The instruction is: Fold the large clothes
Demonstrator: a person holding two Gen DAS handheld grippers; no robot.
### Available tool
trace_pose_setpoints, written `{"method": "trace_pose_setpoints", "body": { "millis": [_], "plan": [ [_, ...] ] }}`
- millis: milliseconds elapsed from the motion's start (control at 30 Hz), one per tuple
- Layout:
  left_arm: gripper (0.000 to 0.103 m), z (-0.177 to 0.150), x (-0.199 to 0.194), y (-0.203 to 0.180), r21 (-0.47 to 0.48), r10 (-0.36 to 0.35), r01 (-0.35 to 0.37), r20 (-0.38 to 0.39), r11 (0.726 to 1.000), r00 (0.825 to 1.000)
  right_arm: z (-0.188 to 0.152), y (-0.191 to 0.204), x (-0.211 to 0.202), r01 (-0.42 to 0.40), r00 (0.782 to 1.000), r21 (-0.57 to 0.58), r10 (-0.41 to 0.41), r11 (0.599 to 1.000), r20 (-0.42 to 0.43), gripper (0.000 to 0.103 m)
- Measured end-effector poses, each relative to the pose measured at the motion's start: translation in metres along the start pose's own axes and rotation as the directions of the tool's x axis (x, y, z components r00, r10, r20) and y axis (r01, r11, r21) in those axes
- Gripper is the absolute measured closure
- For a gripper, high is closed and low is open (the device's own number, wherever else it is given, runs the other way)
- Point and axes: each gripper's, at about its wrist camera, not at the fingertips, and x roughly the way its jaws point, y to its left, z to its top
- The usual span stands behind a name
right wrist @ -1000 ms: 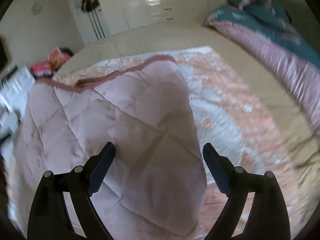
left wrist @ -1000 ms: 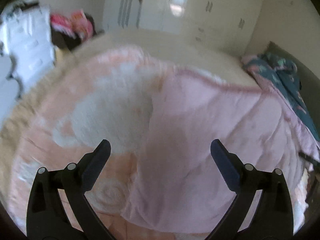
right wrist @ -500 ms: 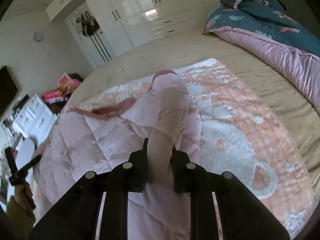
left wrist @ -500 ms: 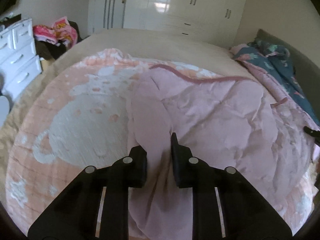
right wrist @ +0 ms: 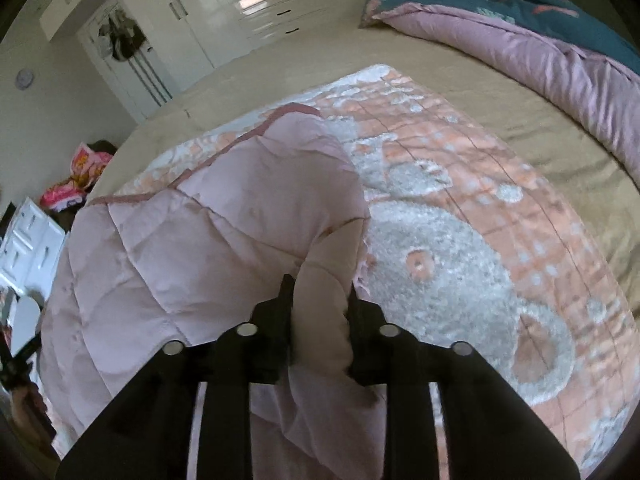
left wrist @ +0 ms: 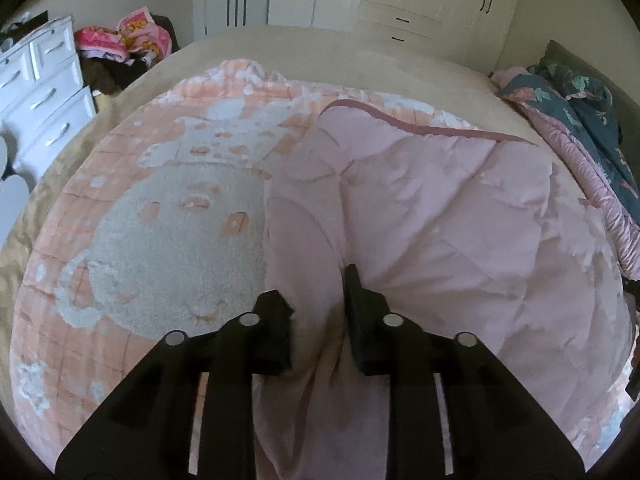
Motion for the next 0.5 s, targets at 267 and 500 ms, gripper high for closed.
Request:
{"method": "trace_pose_setpoints", "body": {
  "millis": [267, 500],
  "plan": [
    [0.035, -0.015, -0.033, 0.017, -0.056, 0.035, -0.035, 0.013, 0.998, 0.999, -0.020, -0.016, -0.052, 0.001, 0.998, 0.079, -0.007, 0.997, 0.068, 0.018],
    [0.010, -0.032, -0.061, 0.015, -0.066, 0.048, -0.047, 0.014, 0.997, 0.999, -0.050, -0.010, -0.092, -0.063, 0.993, 0.081, 0.055, 0.995, 0.103, 0.006]
  ]
}}
